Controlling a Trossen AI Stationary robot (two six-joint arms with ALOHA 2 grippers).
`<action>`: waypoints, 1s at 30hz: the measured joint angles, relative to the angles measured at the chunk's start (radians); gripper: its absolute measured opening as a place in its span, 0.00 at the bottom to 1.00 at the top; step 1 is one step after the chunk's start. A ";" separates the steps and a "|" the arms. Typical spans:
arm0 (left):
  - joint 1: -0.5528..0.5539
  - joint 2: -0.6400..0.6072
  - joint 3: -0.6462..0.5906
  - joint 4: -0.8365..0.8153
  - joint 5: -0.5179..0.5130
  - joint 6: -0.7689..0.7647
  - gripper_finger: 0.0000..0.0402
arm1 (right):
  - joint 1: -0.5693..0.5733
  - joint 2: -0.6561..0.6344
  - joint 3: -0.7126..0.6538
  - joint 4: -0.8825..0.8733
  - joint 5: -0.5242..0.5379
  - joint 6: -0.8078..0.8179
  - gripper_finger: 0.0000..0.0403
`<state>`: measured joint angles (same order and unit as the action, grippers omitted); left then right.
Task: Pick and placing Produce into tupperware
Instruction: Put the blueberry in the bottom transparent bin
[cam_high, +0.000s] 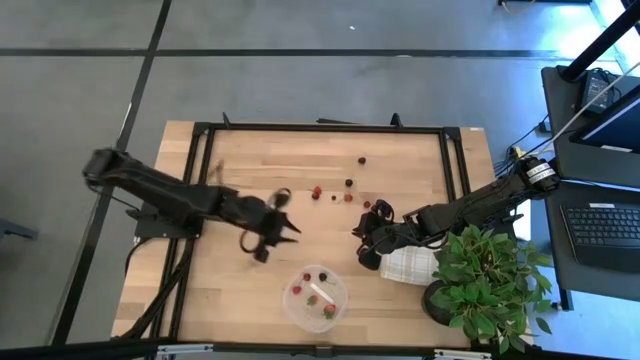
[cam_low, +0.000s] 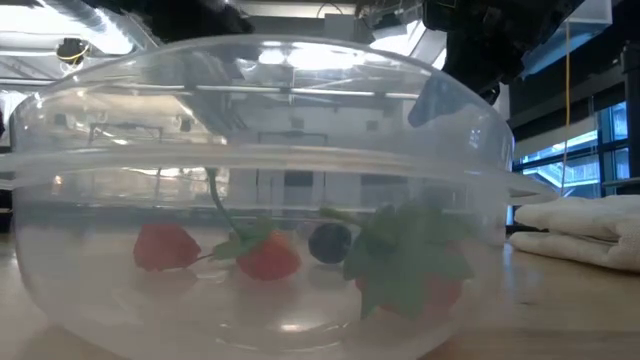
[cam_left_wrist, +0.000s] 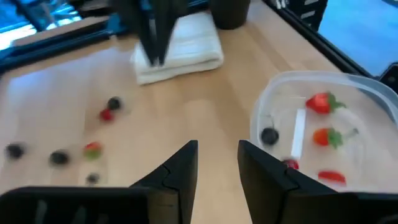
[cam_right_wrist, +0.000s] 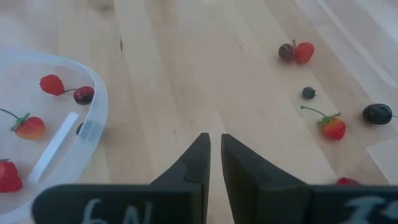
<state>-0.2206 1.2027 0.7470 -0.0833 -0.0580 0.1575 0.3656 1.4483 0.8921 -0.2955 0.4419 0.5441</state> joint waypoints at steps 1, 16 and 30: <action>0.006 -0.043 -0.013 -0.039 -0.003 -0.014 0.27 | 0.000 0.000 0.000 0.000 0.000 0.004 0.11; 0.018 -0.244 -0.059 -0.755 -0.211 -0.616 0.40 | 0.000 0.000 0.000 0.000 0.009 -0.003 0.11; -0.008 -0.206 -0.060 -0.885 -0.234 -0.857 0.54 | -0.001 0.000 0.000 0.008 0.012 -0.006 0.11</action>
<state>-0.2285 0.9970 0.6872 -0.9684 -0.2922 -0.6994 0.3649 1.4483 0.8921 -0.2871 0.4538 0.5381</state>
